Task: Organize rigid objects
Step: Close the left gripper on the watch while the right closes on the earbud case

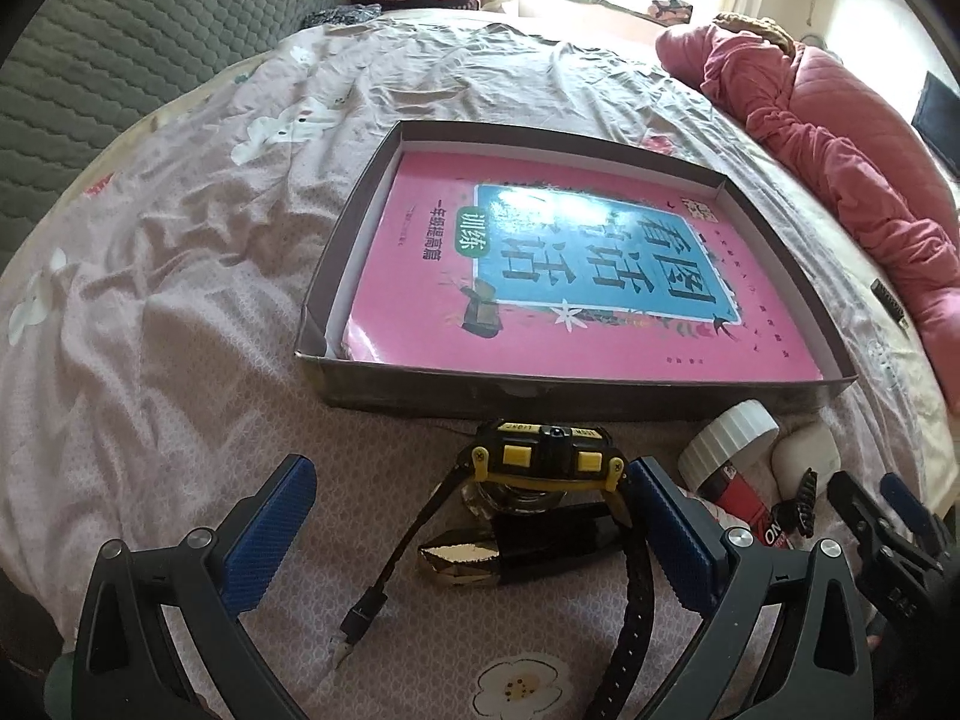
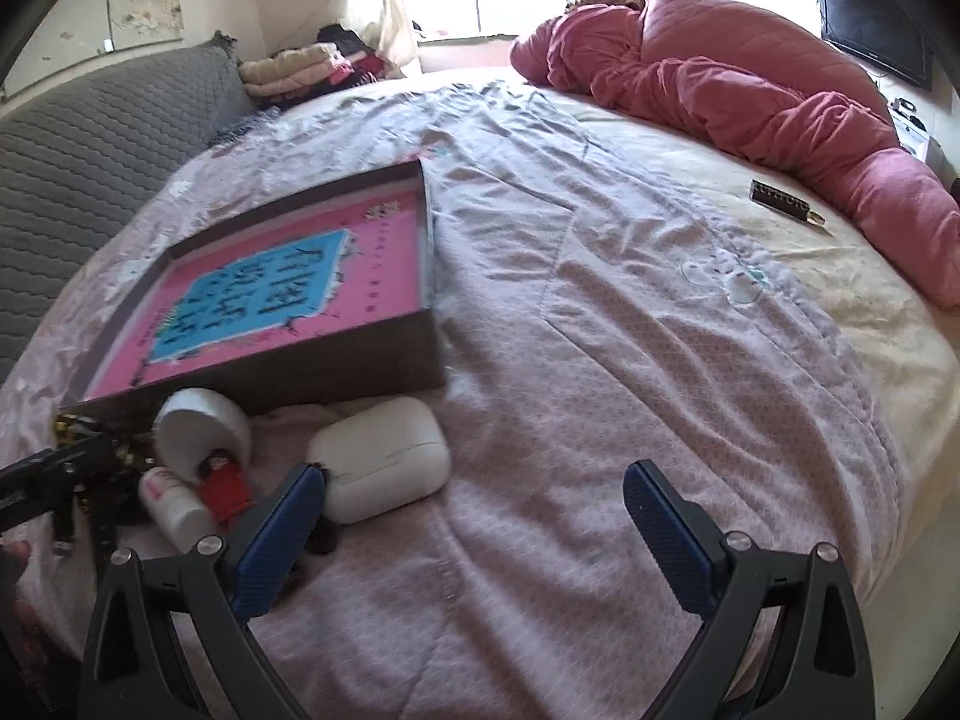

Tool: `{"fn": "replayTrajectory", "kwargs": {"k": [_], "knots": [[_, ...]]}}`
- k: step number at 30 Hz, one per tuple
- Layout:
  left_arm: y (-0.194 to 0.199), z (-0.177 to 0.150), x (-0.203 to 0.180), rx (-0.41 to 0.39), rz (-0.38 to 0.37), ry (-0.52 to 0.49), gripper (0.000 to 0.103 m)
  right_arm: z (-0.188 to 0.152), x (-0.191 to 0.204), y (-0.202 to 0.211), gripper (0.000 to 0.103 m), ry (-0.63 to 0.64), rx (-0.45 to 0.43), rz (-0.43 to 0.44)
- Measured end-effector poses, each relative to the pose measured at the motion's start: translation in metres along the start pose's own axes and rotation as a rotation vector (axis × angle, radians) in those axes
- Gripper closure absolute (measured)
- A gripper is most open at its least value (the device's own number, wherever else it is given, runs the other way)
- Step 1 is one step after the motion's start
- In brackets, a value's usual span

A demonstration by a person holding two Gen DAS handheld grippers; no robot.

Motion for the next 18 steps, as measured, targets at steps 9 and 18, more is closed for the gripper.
{"fn": "replayTrajectory", "kwargs": {"k": [9,18], "knots": [[0.0,0.002,0.001,-0.016,-0.016,-0.009,0.007,-0.006,0.006,-0.007,0.003,0.069,0.041,-0.025],[-0.001,0.001,0.004,-0.016,-0.045,-0.001,0.012,-0.009,0.03,-0.017,0.005,0.165,0.057,-0.011]]}}
Point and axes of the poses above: each gripper's, at about its wrist camera, not at the fingertips, and y roughly against the way its jaws point, x to its left, z to its top, the point moved 4 cm from there along -y, roughly the way its jaws point, and after that the axes turned 2 degrees about x, right-handed, at the moved point
